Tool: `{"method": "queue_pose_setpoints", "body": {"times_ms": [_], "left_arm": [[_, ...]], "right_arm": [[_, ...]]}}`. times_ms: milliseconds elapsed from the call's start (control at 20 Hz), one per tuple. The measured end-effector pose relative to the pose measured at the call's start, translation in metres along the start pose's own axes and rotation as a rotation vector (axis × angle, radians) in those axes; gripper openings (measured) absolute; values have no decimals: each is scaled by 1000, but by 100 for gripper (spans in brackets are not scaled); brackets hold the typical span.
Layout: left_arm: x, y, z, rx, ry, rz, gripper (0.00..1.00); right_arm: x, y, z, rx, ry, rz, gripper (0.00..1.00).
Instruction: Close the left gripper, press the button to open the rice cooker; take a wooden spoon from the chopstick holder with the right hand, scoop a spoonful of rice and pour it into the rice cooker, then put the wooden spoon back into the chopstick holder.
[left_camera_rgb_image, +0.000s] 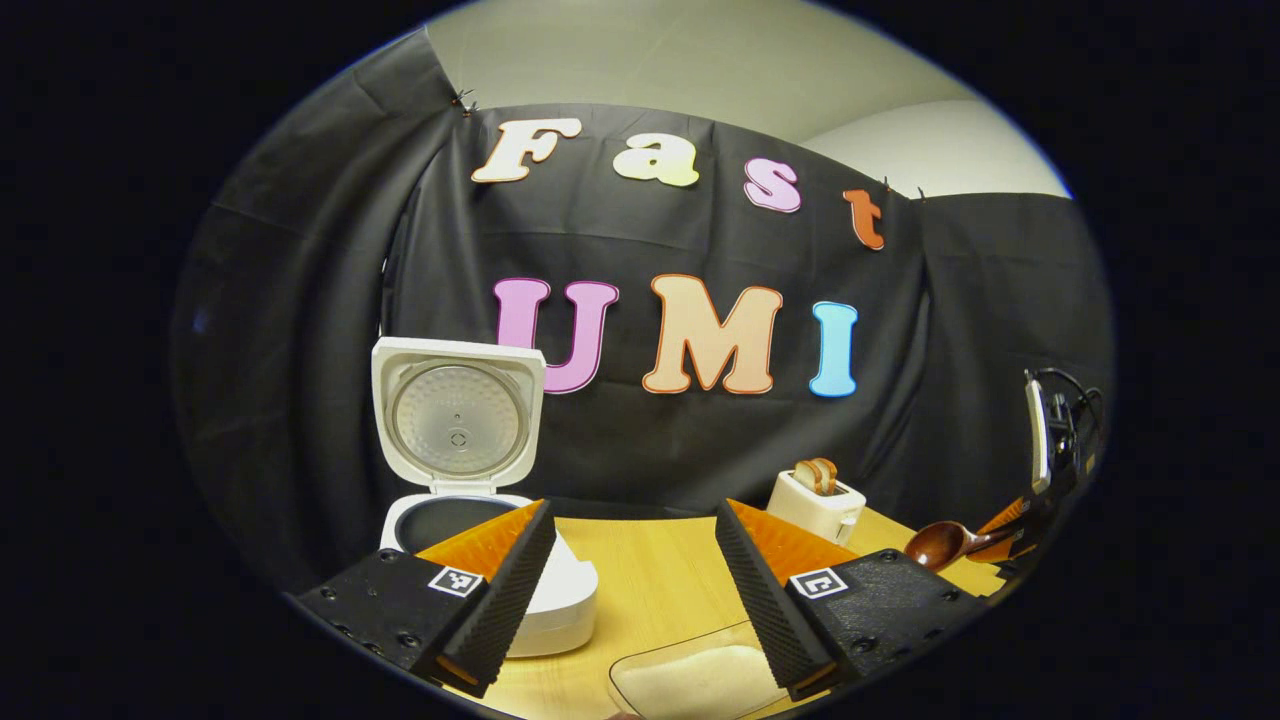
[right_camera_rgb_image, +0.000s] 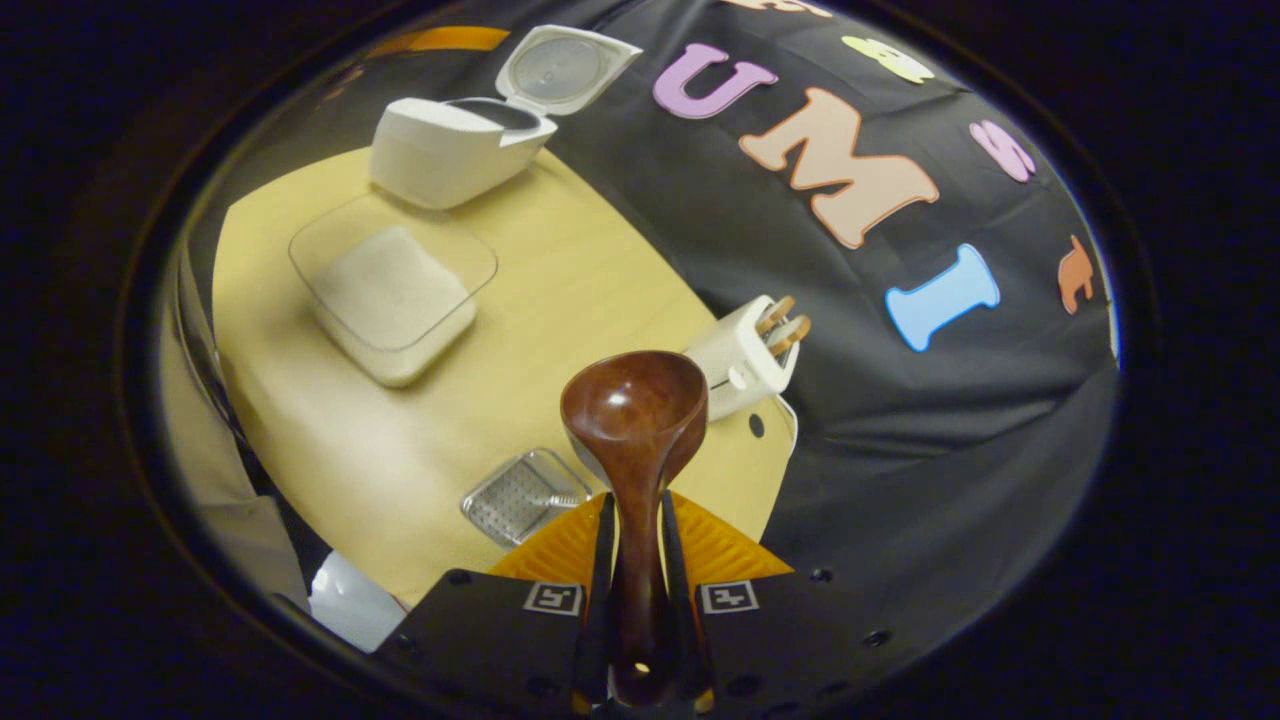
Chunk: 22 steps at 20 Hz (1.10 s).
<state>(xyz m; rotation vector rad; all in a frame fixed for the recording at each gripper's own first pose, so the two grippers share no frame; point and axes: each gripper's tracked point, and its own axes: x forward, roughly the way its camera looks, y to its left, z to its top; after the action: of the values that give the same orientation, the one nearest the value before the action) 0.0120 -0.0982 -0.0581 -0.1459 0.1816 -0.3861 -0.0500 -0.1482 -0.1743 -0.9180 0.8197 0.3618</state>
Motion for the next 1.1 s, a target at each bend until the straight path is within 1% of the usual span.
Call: {"method": "queue_pose_setpoints", "body": {"times_ms": [150,350,500,550,600,650,700,850,900,1100], "left_arm": [[-2,-2,-2,0,3,12,95],[-9,5,-9,-5,17,42,95],[-16,13,-8,-4,18,65,95],[-18,16,-9,-1,18,72,92],[-19,18,-9,2,19,79,92],[-22,20,-9,4,19,85,92],[-24,24,-8,6,19,93,95],[-30,32,-7,10,19,112,95],[-33,36,-8,14,20,120,95],[-37,50,-5,17,17,152,95]], "right_arm": [[0,11,-27,-103,65,52,28],[12,38,-54,-188,151,132,29],[22,54,-64,-250,205,192,29],[25,60,-61,-264,215,208,29],[26,68,-61,-275,223,221,29],[29,70,-60,-288,230,230,29],[33,73,-59,-301,237,235,29],[40,79,-65,-318,283,250,31],[42,78,-63,-314,280,257,30],[52,70,-61,-303,294,246,31]]}}
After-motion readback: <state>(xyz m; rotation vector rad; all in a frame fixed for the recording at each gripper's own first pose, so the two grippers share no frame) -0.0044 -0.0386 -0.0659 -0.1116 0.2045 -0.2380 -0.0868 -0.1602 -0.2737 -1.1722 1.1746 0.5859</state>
